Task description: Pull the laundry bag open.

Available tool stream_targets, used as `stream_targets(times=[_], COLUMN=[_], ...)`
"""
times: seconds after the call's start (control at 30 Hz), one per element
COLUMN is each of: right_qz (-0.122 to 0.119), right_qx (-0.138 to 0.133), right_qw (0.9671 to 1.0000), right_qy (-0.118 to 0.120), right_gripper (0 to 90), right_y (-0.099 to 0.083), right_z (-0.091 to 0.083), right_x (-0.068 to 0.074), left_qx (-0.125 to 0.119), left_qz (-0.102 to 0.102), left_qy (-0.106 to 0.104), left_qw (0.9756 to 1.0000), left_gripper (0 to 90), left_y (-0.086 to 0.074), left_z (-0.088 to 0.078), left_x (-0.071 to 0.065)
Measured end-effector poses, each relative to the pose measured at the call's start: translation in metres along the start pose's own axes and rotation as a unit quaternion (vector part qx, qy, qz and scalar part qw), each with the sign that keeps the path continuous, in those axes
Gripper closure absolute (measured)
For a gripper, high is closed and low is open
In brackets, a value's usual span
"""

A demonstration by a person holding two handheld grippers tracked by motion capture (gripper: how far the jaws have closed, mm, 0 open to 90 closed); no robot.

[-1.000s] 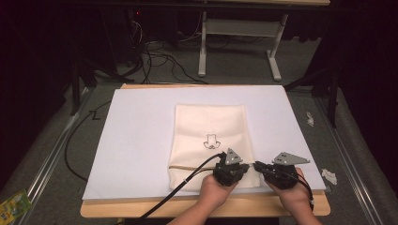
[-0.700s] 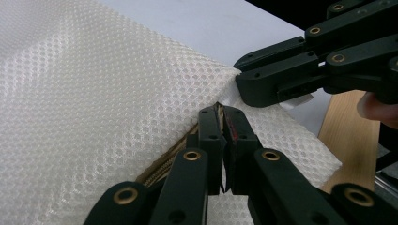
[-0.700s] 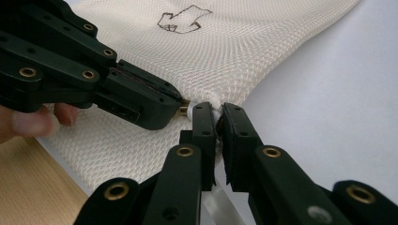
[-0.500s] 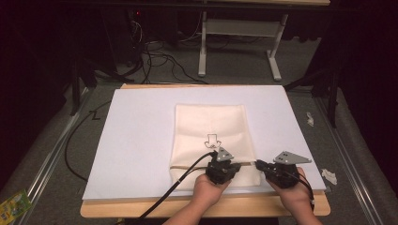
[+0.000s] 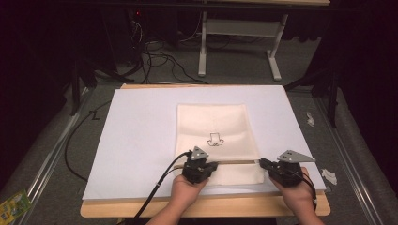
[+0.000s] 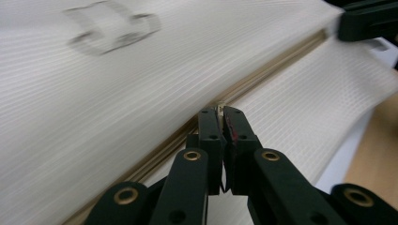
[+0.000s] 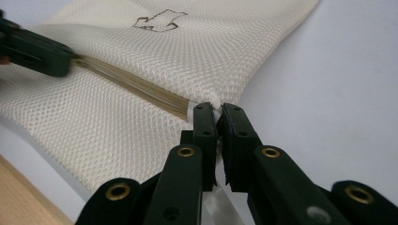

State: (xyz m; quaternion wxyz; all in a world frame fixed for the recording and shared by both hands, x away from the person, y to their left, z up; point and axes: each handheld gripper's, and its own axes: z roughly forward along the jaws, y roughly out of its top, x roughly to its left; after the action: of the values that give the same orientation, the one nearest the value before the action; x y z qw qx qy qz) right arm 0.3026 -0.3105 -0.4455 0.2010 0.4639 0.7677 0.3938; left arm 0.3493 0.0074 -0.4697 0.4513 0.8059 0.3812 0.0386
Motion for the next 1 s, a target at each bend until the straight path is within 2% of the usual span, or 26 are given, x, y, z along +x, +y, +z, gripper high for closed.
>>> stream_targets(times=[0.17, 0.23, 0.27, 0.33, 0.37, 0.4, 0.5, 0.57, 0.6, 0.63, 0.7, 0.77, 0.83, 0.9, 1.0], right_qz=[0.035, 0.042, 0.043, 0.058, 0.062, 0.056, 0.029, 0.024, 0.023, 0.022, 0.023, 0.02, 0.025, 0.03, 0.04], right_qx=[-0.003, -0.003, -0.002, -0.001, 0.001, 0.004, 0.012, 0.01, 0.011, 0.011, 0.014, 0.012, 0.008, -0.003, -0.016], right_qw=[0.9993, 0.9989, 0.9988, 0.9982, 0.9981, 0.9984, 0.9995, 0.9997, 0.9997, 0.9997, 0.9996, 0.9997, 0.9995, 0.9992, 0.9989], right_qy=[-0.015, -0.019, -0.022, -0.011, 0.003, 0.006, -0.001, 0.001, 0.002, 0.005, 0.008, 0.012, 0.016, 0.026, 0.018], right_gripper=[86.2, 86.2, 86.2, 86.0, 85.9, 85.9, 85.6, 85.3, 85.1, 84.8, 83.5, 79.8, 74.8, 68.7, 57.6], right_y=[-0.01, -0.011, -0.012, -0.014, -0.014, -0.014, -0.011, -0.01, -0.011, -0.011, -0.013, -0.014, -0.015, -0.015, -0.013], right_z=[-0.009, -0.01, -0.01, -0.009, -0.008, -0.005, 0.0, 0.001, 0.001, 0.001, 0.001, 0.001, 0.001, 0.0, -0.002], right_x=[-0.024, -0.029, -0.031, -0.035, -0.035, -0.032, -0.022, -0.02, -0.02, -0.02, -0.02, -0.021, -0.021, -0.022, -0.025], left_qx=[0.006, 0.014, 0.017, 0.018, 0.021, 0.022, 0.019, 0.014, 0.011, 0.009, 0.015, 0.016, 0.017, 0.019, 0.005], left_qz=[-0.017, -0.017, -0.017, -0.016, -0.01, -0.003, -0.014, 0.002, 0.005, -0.001, 0.011, 0.031, 0.062, 0.068, 0.067], left_qy=[0.035, 0.051, 0.055, 0.051, 0.053, 0.058, 0.054, 0.06, 0.058, 0.055, 0.056, 0.058, 0.059, 0.069, 0.086], left_qw=[0.9992, 0.9985, 0.9982, 0.9984, 0.9983, 0.9981, 0.9982, 0.9981, 0.9982, 0.9985, 0.9983, 0.9977, 0.9962, 0.9951, 0.994], left_gripper=[87.7, 87.7, 87.7, 87.7, 87.6, 87.6, 87.4, 87.2, 87.1, 87.0, 86.4, 80.1, 69.5, 59.8, 48.4], left_y=[-0.012, -0.014, -0.016, -0.021, -0.024, -0.027, -0.038, -0.037, -0.036, -0.037, -0.04, -0.042, -0.043, -0.043, -0.041], left_z=[-0.037, -0.052, -0.061, -0.076, -0.08, -0.082, -0.084, -0.086, -0.087, -0.087, -0.086, -0.084, -0.083, -0.082, -0.086], left_x=[0.034, 0.045, 0.051, 0.059, 0.06, 0.06, 0.065, 0.063, 0.063, 0.063, 0.063, 0.063, 0.064, 0.065, 0.068])
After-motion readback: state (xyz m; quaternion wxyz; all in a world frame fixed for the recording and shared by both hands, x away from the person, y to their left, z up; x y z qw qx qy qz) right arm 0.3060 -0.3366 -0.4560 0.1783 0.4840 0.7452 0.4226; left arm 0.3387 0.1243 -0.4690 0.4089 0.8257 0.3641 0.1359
